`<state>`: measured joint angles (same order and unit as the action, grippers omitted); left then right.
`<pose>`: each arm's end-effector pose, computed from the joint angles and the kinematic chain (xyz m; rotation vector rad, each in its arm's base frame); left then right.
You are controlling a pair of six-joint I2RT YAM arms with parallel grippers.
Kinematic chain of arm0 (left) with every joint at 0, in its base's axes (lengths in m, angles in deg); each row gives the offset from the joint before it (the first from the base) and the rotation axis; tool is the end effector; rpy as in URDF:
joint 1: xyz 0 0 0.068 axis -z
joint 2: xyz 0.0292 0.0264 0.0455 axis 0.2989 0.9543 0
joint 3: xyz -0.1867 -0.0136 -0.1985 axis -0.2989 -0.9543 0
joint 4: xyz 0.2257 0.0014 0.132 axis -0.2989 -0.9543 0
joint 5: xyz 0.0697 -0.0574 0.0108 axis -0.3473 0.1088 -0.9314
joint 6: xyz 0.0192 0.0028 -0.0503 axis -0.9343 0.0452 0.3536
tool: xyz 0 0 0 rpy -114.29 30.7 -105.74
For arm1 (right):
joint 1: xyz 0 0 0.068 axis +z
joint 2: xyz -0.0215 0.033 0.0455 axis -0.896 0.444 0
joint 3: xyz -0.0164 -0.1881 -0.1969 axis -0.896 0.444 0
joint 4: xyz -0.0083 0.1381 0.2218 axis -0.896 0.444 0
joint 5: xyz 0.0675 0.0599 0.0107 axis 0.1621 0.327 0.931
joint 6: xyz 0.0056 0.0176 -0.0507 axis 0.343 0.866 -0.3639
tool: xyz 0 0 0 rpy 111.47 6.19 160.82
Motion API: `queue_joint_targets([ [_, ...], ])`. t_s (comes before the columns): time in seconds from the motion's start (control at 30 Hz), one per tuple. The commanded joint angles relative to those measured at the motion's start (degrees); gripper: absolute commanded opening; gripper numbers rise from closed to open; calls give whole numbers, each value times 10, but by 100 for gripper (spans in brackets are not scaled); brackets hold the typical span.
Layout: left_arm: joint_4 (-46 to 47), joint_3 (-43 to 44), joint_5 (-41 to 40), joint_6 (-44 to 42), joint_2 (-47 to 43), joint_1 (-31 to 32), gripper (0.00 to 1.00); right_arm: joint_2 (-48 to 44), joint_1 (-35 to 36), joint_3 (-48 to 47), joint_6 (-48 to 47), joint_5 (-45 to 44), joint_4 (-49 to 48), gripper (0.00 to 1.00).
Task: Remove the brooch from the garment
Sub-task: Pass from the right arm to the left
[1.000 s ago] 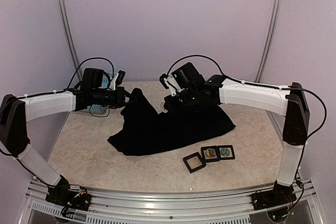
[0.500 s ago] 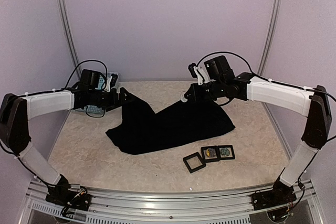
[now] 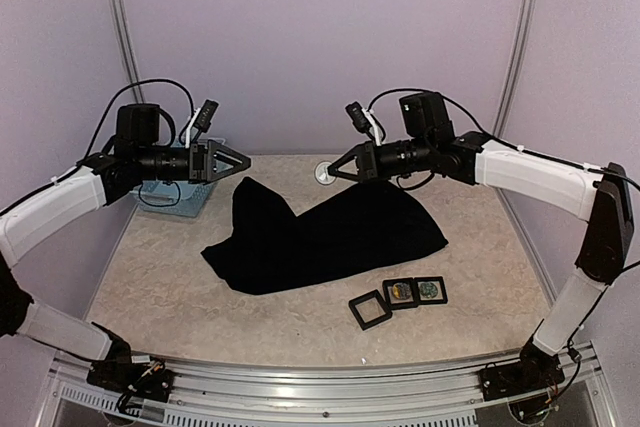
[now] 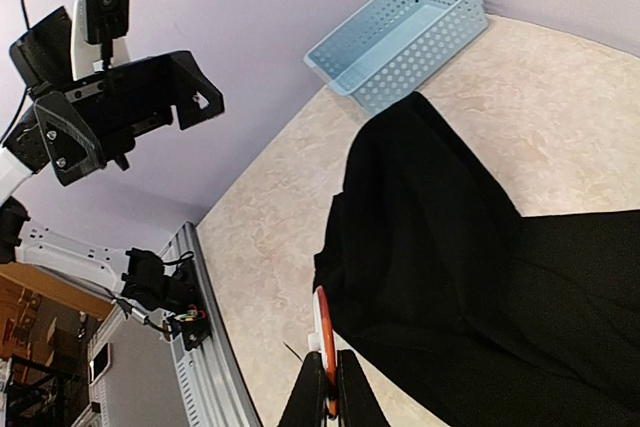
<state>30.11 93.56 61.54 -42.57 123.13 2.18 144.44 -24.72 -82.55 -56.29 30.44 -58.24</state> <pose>0.2668 -0.1229 0.3418 0.5883 1.9242 -1.2498 0.2939 0.2635 0.3308 -0.6770 2.0716 1.2917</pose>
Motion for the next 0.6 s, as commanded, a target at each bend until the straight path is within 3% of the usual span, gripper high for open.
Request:
queue_joint_targets([
  [0.0, -30, 23, 115, 23, 22, 47, 87, 1, 20, -10, 44, 80, -60, 0],
  [0.17, -19, 33, 131, 46, 52, 89, 77, 20, 44, -25, 60, 112, -75, 0],
  [0.43, 10, 14, 125, 80, 60, 98, 68, 46, 70, -44, 74, 160, -74, 0],
  [0.57, 12, 18, 132, 86, 66, 98, 59, 54, 79, -52, 75, 170, -70, 0],
])
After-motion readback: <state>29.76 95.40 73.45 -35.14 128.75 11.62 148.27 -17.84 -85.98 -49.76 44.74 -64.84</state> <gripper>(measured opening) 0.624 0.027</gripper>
